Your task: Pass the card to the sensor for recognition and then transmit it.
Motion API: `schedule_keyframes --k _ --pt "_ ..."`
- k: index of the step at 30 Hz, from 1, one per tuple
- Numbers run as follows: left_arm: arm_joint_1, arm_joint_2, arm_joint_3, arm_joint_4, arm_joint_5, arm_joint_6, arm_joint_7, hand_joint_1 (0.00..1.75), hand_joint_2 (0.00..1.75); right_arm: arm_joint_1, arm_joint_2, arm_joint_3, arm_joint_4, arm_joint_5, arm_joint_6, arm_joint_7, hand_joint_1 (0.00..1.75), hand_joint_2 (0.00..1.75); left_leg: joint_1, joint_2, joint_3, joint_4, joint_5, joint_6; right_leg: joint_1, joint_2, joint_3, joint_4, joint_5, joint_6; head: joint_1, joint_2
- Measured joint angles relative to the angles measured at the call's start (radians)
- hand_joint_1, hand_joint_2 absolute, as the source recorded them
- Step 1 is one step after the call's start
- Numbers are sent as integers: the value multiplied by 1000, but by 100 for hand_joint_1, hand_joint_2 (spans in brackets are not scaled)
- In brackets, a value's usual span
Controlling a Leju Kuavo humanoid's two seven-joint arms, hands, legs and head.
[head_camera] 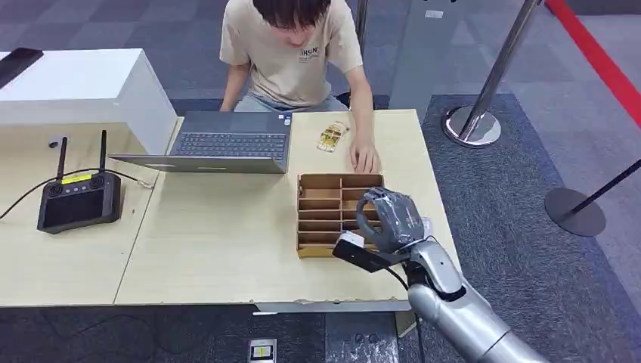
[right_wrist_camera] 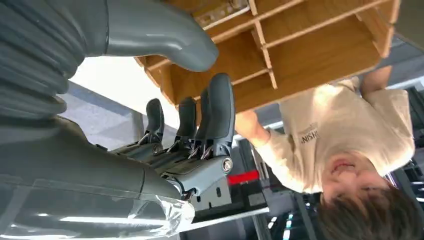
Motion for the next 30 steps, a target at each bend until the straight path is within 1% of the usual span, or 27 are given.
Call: schedule_keyframes --k 2,9,11,16,23,30 --pt "0 0 0 0 0 -2 0 0 0 -1 5 2 12 0 0 -2 103 175 0 0 0 0 0 0 0 0 0 0 0 0 0 0" --pt "0 0 0 0 0 -3 0 0 0 -6 17 5 56 -6 1 -9 103 175 0 0 0 0 0 0 0 0 0 0 0 0 0 0" --pt "0 0 0 0 0 -4 -1 0 0 -9 20 5 67 -6 1 -10 106 175 0 0 0 0 0 0 0 0 0 0 0 0 0 0" --pt "0 0 0 0 0 -4 -1 0 0 -16 28 6 94 -9 1 -11 98 175 0 0 0 0 0 0 0 0 0 0 0 0 0 0" --pt "0 0 0 0 0 -5 -1 0 0 -21 34 7 110 -12 0 -12 96 175 0 0 0 0 0 0 0 0 0 0 0 0 0 0" --pt "0 0 0 0 0 -5 -2 0 0 -28 40 8 129 -27 -8 -24 99 175 0 0 0 0 0 0 0 0 0 0 0 0 0 0"
